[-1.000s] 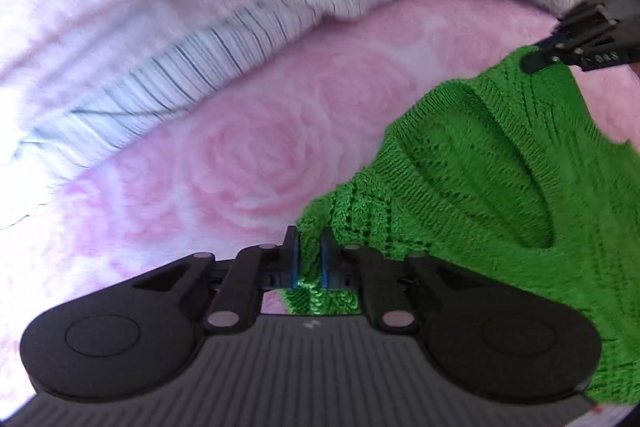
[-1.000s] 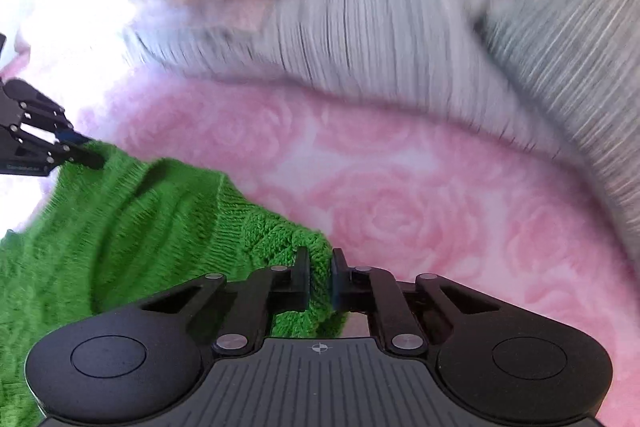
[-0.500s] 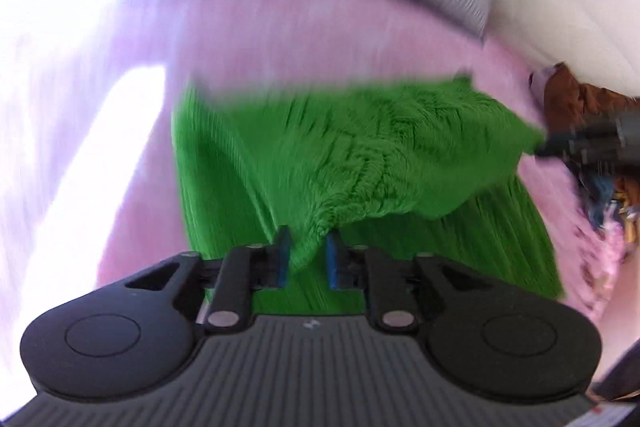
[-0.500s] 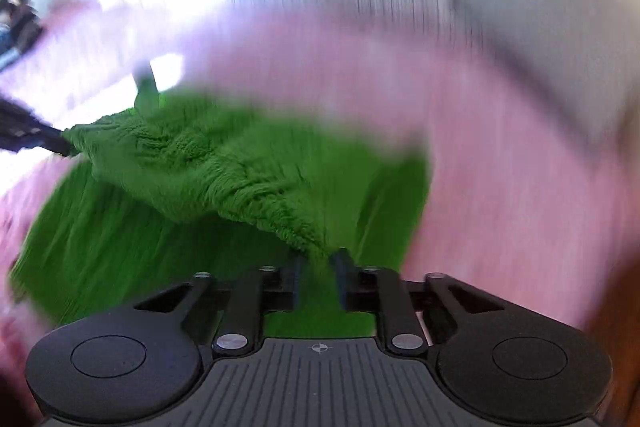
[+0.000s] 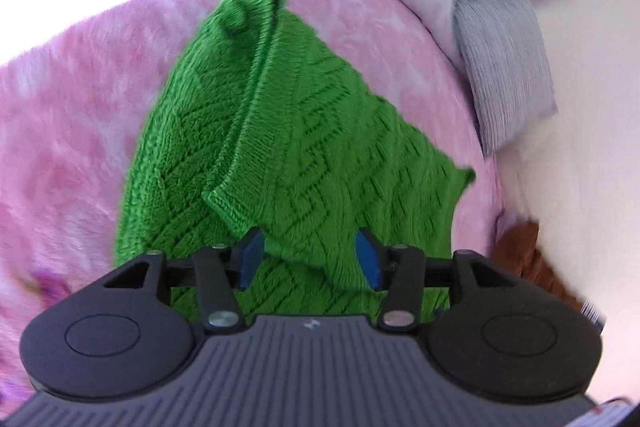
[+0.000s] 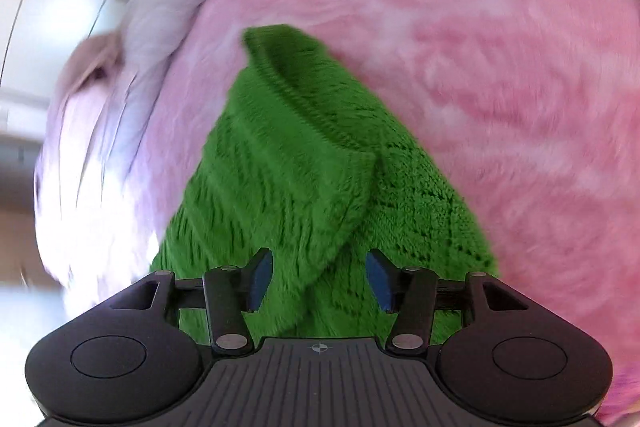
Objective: Fold clothes
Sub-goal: 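Lift the shoulder edge with both grippers and fold it over onto the hem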
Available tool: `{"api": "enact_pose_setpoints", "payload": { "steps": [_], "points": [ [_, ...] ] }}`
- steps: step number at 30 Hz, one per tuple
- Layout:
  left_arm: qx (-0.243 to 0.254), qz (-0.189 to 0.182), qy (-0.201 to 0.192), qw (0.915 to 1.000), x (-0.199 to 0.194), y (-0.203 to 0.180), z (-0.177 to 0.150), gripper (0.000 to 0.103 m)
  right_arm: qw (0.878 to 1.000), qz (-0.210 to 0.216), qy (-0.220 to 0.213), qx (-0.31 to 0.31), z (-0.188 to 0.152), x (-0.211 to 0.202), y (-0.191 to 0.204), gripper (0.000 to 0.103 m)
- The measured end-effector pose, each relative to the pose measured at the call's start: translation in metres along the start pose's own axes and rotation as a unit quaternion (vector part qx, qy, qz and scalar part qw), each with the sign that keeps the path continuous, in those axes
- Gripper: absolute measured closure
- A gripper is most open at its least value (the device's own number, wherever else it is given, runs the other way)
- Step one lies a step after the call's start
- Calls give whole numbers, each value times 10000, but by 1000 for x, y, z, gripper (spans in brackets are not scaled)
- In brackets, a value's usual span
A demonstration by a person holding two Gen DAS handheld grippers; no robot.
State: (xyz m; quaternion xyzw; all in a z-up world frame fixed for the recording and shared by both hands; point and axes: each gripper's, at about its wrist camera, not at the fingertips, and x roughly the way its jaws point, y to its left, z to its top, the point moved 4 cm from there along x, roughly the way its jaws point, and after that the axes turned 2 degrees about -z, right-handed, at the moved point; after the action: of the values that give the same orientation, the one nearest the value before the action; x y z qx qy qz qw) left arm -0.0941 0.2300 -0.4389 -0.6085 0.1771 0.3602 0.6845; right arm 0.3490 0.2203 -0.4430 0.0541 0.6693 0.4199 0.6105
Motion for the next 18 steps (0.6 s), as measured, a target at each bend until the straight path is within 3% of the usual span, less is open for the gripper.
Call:
{"api": "enact_pose_setpoints", "payload": {
  "steps": [2, 4, 5, 6, 10, 14, 18],
  "points": [
    [-295, -122, -93, 9994, 7, 10, 5, 63, 9992, 12, -119, 387, 10, 10, -10, 54],
    [-510, -181, -201, 9983, 14, 15, 9, 85, 9980, 138, -242, 572, 18, 16, -15, 59],
    [-548, -194, -266, 9980, 15, 16, 11, 98, 9980, 121, -281, 559, 20, 17, -15, 100],
    [-531, -229, -361, 9977, 14, 15, 12, 103, 9986, 111, -276, 438, 22, 15, -13, 98],
    [-39, -140, -796, 9967, -20, 3, 2, 103, 9975, 377, -437, -405, 18, -16, -2, 99],
    [192, 325, -740, 9965, -52, 11, -28, 103, 9972, 528, -181, -489, 4, -39, -13, 99],
    [-232, 218, -663, 9973, -55, 18, -40, 103, 9983, 261, -14, -526, -4, -36, -21, 98]
  ]
}}
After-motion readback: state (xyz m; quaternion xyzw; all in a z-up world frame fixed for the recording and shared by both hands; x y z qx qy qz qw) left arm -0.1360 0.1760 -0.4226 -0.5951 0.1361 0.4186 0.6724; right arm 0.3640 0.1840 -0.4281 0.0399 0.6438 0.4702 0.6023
